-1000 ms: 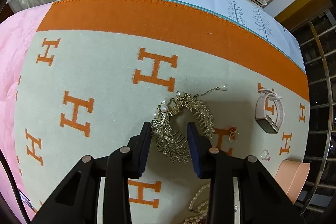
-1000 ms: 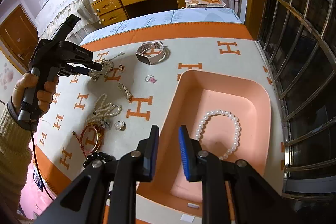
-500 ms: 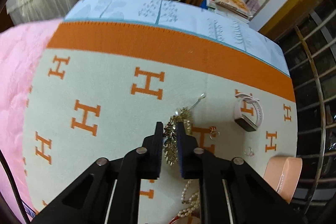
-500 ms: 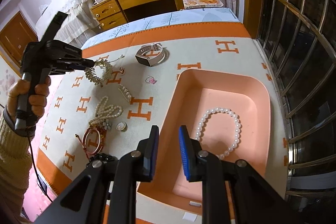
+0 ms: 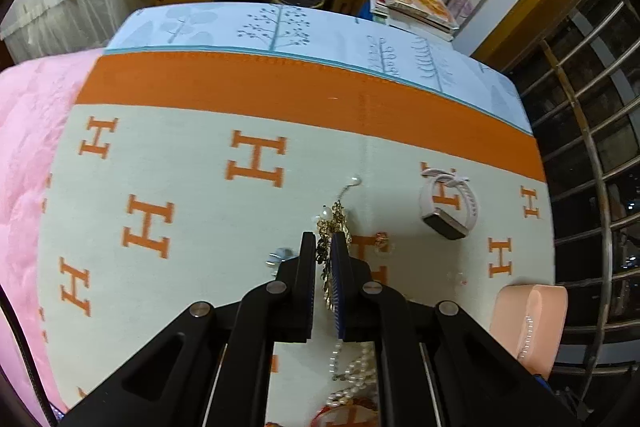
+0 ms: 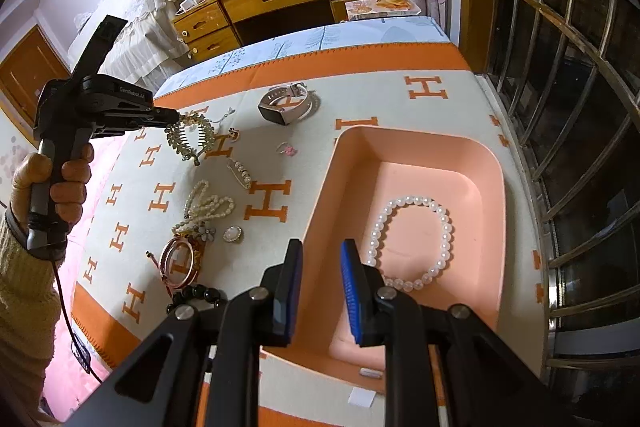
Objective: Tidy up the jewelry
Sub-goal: 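Lift the gold leaf comb with the left tool and carry it toward the tray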
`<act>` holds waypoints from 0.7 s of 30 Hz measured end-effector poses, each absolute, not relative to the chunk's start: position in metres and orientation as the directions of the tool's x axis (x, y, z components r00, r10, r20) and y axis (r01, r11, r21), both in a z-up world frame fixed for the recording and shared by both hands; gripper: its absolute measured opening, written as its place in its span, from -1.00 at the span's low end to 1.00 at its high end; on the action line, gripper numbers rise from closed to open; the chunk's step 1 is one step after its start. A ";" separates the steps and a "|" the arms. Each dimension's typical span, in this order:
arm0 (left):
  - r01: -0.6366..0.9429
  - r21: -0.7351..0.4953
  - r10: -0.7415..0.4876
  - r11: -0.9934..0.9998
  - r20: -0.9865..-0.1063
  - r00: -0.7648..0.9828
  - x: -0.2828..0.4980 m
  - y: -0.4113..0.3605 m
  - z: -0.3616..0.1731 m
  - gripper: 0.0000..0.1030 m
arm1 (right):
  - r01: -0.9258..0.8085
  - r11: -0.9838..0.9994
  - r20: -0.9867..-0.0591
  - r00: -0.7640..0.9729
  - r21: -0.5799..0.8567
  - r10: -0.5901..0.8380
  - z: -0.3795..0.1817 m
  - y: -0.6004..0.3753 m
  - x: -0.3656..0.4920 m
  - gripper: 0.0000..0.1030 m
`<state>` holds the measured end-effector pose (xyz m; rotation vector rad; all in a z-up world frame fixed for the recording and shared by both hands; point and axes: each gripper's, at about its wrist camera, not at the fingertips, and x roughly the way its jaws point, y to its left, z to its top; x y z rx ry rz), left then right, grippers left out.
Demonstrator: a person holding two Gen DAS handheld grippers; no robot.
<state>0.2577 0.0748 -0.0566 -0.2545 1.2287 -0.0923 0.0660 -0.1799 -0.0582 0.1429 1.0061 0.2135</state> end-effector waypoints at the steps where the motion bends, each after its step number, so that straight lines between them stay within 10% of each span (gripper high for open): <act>1: -0.061 -0.255 -0.221 0.965 -0.917 0.333 0.258 0.073 -0.057 -0.90 | -0.110 0.970 -0.821 0.517 0.217 0.242 -0.059 -0.180 0.065 -0.62; 8: -0.040 -0.279 -0.249 0.960 -0.908 0.337 0.261 0.061 -0.069 -0.63 | -0.099 0.969 -0.826 0.508 0.226 0.244 -0.063 -0.182 0.065 -0.62; 21: -0.010 -0.418 -0.364 0.909 -0.803 0.471 0.242 0.051 -0.052 -0.97 | -0.085 0.971 -0.835 0.497 0.224 0.236 -0.068 -0.183 0.066 -0.62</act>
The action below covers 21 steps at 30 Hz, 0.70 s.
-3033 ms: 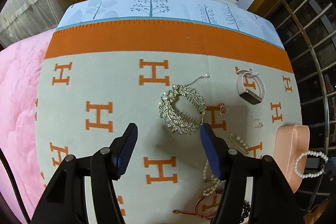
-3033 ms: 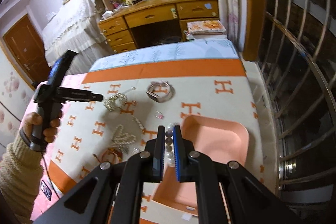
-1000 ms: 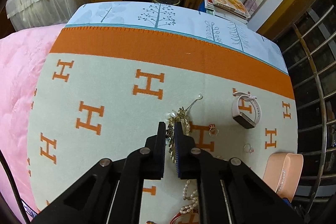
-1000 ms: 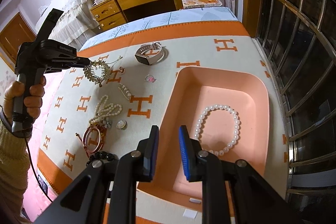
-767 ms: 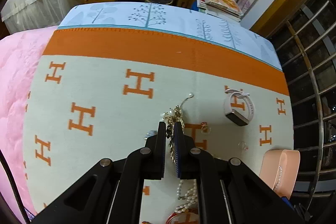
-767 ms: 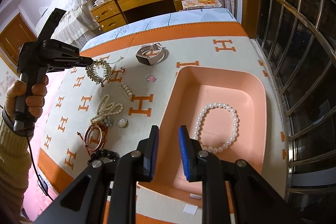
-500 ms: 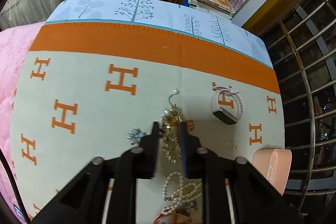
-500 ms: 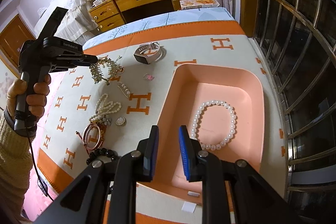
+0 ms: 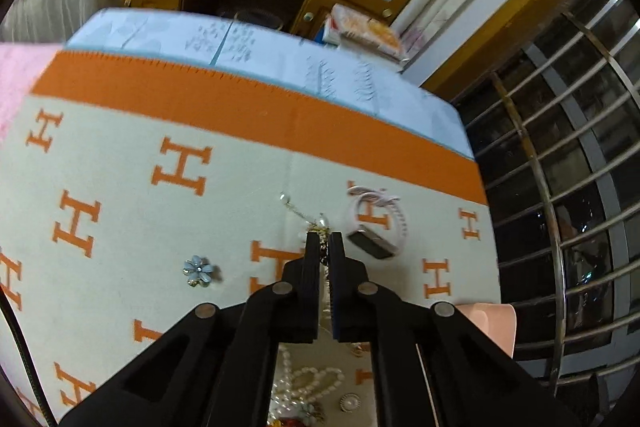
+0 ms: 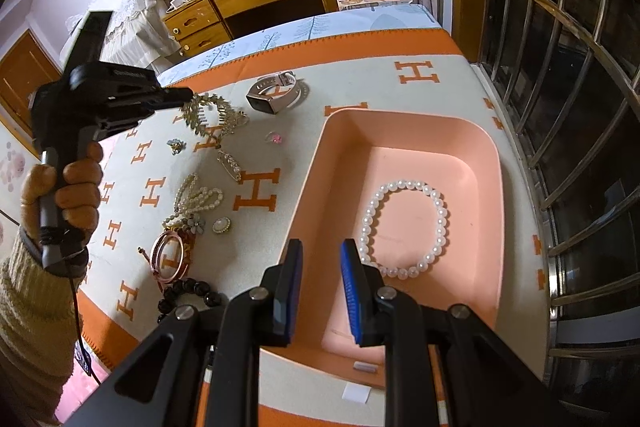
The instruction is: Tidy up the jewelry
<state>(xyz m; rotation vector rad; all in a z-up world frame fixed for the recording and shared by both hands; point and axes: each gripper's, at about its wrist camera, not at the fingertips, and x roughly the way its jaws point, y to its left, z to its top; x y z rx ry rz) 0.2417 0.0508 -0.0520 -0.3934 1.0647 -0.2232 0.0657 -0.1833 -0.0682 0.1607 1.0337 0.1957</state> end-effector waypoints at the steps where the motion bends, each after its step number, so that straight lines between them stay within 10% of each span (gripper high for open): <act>1: 0.000 -0.405 -0.355 0.914 -0.801 0.482 0.239 0.048 -0.045 -0.97 | -0.086 0.971 -0.834 0.497 0.225 0.237 -0.068 -0.182 0.066 -0.62; 21: 0.310 -0.444 -0.542 0.840 -0.707 0.454 0.154 -0.034 0.047 -0.97 | 0.068 0.945 -0.765 0.608 0.319 0.214 -0.047 -0.230 0.042 -0.62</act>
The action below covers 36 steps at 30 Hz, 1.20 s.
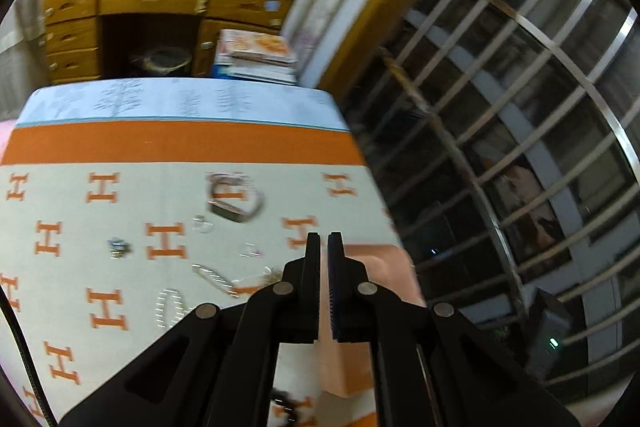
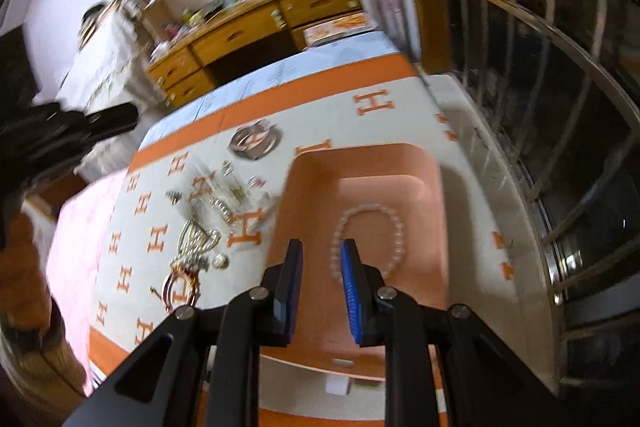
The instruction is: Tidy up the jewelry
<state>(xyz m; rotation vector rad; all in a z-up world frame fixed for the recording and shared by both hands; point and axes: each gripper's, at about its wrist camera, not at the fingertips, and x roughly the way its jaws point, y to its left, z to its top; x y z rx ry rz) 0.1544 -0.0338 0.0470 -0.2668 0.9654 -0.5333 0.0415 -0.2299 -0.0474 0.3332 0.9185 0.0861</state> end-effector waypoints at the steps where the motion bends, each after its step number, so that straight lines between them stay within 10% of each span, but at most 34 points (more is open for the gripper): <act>1: 0.332 -0.439 -0.549 0.835 -0.707 0.446 0.148 -0.043 0.048 -0.97 | 0.080 0.942 -0.767 0.606 0.325 0.213 -0.050 -0.234 0.040 -0.62; 9: 0.362 -0.402 -0.531 0.841 -0.743 0.409 0.142 -0.056 0.030 -0.79 | 0.018 0.940 -0.772 0.576 0.341 0.269 -0.060 -0.221 0.037 -0.62; 13: 0.286 -0.352 -0.450 0.891 -0.765 0.461 0.140 -0.029 0.020 0.16 | -0.076 0.942 -0.766 0.563 0.325 0.310 -0.055 -0.196 0.040 -0.61; 20: 0.114 -0.235 -0.258 0.965 -0.792 0.553 0.126 0.032 0.010 0.60 | -0.209 0.927 -0.785 0.494 0.311 0.374 -0.051 -0.145 0.068 -0.61; 24: 0.036 -0.188 -0.175 0.982 -0.804 0.568 0.120 0.066 -0.001 0.72 | -0.220 0.921 -0.810 0.440 0.322 0.388 -0.056 -0.115 0.101 -0.10; 36: -0.127 -0.153 -0.078 0.980 -0.884 0.460 0.118 0.138 -0.060 0.76 | -0.144 0.956 -0.913 0.289 0.257 0.289 -0.096 -0.059 0.162 -0.10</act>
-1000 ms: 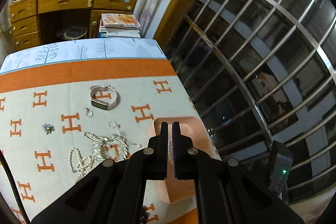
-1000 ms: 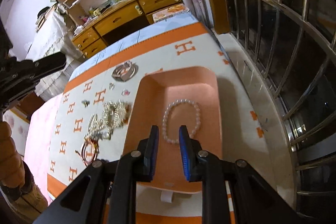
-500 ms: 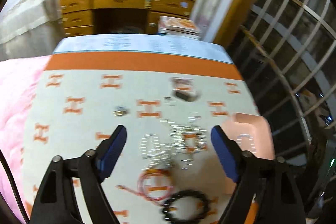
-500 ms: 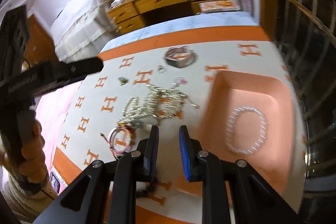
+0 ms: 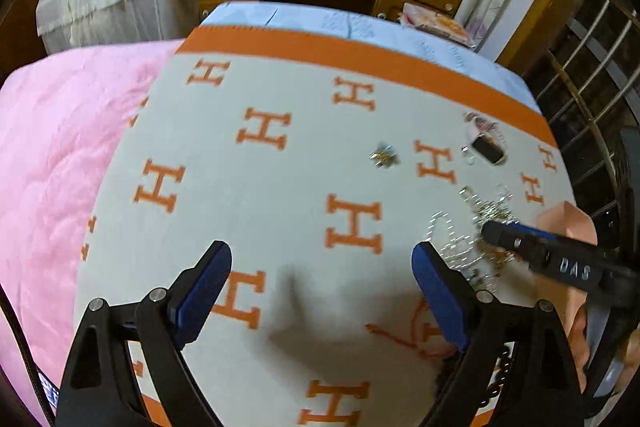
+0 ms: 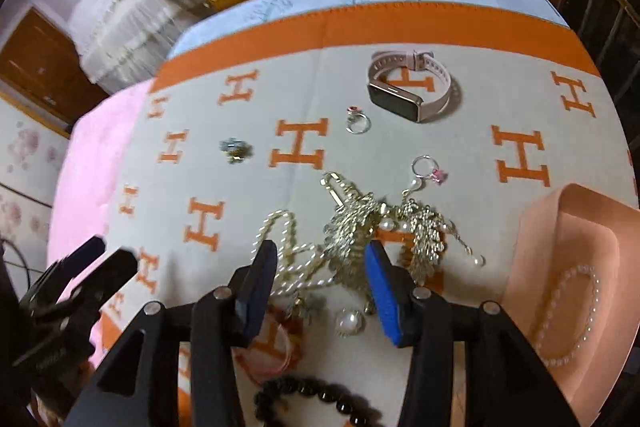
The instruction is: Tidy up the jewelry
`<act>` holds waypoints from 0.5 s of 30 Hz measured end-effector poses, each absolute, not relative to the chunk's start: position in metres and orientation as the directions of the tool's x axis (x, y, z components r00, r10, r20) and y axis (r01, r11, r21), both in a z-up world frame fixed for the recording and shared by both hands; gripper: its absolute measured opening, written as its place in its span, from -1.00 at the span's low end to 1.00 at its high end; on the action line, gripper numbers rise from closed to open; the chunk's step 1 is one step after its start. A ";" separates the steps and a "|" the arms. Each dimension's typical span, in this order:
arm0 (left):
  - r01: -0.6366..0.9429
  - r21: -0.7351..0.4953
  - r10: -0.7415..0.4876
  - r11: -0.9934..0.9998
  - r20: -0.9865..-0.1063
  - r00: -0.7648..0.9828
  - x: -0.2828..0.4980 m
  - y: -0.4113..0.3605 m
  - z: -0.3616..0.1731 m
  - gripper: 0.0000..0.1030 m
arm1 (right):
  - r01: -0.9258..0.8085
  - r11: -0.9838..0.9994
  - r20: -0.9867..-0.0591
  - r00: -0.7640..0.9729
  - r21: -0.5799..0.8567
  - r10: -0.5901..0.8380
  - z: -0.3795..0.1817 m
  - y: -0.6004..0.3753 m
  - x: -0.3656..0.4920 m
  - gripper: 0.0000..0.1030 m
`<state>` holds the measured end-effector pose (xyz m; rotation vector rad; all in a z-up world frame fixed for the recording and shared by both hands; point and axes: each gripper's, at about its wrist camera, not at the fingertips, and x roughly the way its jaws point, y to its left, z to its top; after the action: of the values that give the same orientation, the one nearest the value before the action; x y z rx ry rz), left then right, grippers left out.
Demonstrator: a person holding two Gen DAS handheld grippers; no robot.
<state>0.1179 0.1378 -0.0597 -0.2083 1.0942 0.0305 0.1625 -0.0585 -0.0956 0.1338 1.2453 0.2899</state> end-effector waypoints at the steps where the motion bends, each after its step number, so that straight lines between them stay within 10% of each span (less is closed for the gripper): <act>1: -0.131 -0.159 -0.083 0.979 -0.887 0.454 0.117 0.141 -0.064 0.76 | -0.133 0.963 -0.920 0.290 0.235 0.265 -0.098 -0.057 0.165 -0.10; 11: -0.127 -0.225 -0.153 0.966 -0.893 0.422 0.118 0.152 -0.081 0.76 | -0.125 0.985 -0.947 0.283 0.122 0.153 -0.114 -0.037 0.176 -0.10; 15: -0.124 -0.237 -0.165 0.964 -0.893 0.418 0.117 0.154 -0.083 0.76 | -0.117 0.990 -0.947 0.300 0.084 0.116 -0.115 -0.031 0.180 -0.48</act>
<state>0.1166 0.1538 -0.0828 -0.2848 1.1435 -0.0262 0.1796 -0.0313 -0.1146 -0.0014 1.2569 0.1543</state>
